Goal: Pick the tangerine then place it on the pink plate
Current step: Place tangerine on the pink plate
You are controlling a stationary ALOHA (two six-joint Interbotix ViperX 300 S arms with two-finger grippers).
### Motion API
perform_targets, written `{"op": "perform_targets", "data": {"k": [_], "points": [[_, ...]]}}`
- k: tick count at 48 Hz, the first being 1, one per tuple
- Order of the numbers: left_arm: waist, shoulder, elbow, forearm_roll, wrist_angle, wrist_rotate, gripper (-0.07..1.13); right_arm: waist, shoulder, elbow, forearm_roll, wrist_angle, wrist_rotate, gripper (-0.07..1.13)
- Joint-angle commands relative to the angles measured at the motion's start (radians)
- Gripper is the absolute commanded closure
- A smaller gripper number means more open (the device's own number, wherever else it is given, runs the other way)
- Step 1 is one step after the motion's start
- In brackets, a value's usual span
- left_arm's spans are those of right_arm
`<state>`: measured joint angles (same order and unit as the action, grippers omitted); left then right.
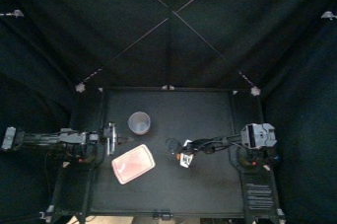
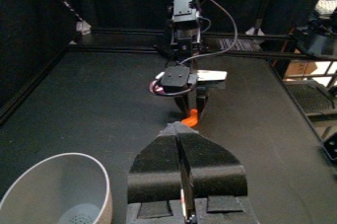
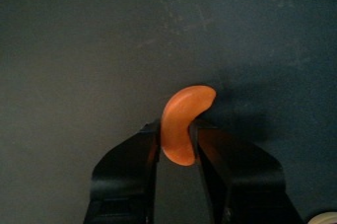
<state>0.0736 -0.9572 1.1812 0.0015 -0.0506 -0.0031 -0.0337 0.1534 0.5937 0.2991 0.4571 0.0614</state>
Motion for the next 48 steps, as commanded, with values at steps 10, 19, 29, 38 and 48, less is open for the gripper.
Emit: {"op": "perform_targets", "data": {"k": [10, 19, 29, 38, 48], "points": [[0.002, 0.005, -0.012, -0.002, -0.008, 0.002, 0.97, 0.006, -0.049, -0.100, -0.003, -0.002, -0.009, 0.45], [0.003, 0.005, -0.009, -0.002, -0.008, 0.002, 0.97, 0.008, -0.051, -0.216, -0.043, -0.029, -0.011, 0.45], [0.003, 0.005, -0.008, 0.000, -0.008, 0.005, 0.97, 0.031, 0.043, -0.390, -0.055, -0.103, -0.015, 0.45], [0.018, 0.005, -0.002, 0.000, -0.008, 0.005, 0.97, 0.064, 0.170, -0.535, -0.061, -0.112, -0.020, 0.45], [0.061, 0.002, 0.015, 0.000, -0.008, 0.005, 0.97, 0.106, 0.273, -0.657, -0.098, -0.121, -0.011, 0.45]]}}
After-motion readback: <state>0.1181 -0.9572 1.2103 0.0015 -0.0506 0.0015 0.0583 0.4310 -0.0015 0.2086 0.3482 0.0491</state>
